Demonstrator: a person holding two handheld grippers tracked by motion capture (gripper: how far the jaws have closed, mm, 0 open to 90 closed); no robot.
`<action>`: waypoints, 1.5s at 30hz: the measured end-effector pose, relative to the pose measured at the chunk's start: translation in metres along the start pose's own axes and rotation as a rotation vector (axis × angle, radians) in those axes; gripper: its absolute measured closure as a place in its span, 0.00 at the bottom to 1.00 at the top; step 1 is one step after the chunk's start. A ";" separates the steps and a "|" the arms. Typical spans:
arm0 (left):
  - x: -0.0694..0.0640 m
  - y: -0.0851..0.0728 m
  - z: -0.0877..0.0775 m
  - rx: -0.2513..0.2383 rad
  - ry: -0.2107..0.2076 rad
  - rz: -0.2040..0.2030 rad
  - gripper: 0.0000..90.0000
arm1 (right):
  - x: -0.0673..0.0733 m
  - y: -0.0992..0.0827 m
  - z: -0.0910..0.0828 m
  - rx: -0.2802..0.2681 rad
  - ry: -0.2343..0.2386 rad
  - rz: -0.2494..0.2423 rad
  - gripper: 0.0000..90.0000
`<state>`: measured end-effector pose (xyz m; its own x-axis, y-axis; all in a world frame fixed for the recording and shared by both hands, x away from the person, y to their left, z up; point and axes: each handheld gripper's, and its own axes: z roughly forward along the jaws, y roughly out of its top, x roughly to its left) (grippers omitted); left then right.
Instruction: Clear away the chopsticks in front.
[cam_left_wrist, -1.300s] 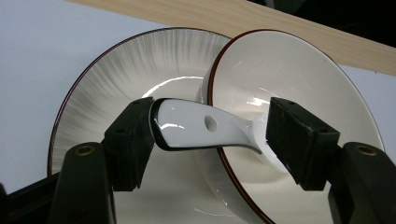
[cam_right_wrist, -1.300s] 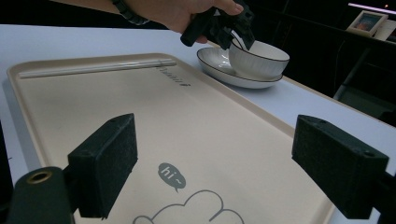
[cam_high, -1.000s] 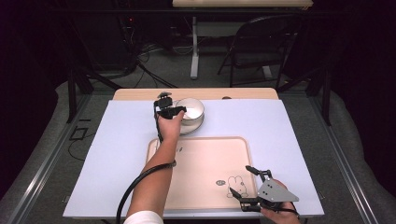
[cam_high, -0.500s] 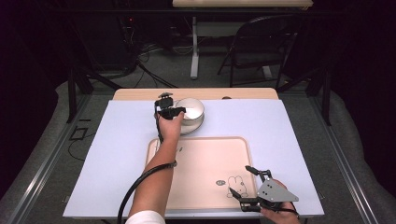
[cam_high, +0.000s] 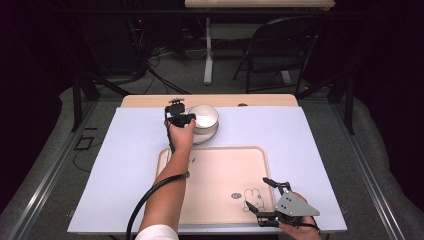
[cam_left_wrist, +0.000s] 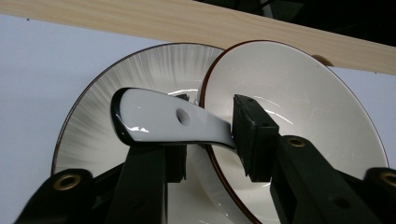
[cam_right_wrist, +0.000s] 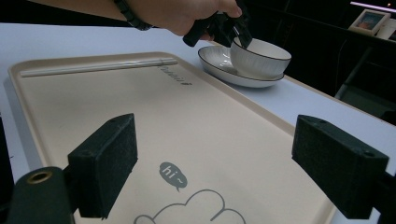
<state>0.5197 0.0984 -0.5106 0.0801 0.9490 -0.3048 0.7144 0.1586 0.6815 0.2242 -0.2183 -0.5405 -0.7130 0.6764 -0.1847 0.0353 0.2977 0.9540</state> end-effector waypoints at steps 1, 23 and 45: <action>0.001 0.001 -0.001 0.003 -0.001 0.005 0.76 | 0.000 0.000 0.000 -0.001 0.000 0.000 0.15; -0.004 0.018 -0.015 -0.007 0.002 0.062 0.93 | -0.001 0.000 0.000 -0.001 -0.001 -0.001 0.15; -0.018 0.031 -0.030 -0.020 -0.007 0.107 0.94 | -0.001 0.000 0.000 -0.003 -0.002 0.005 0.15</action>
<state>0.5200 0.0949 -0.4639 0.1600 0.9589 -0.2343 0.6873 0.0622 0.7237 0.2247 -0.2186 -0.5401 -0.7111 0.6795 -0.1803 0.0370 0.2922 0.9556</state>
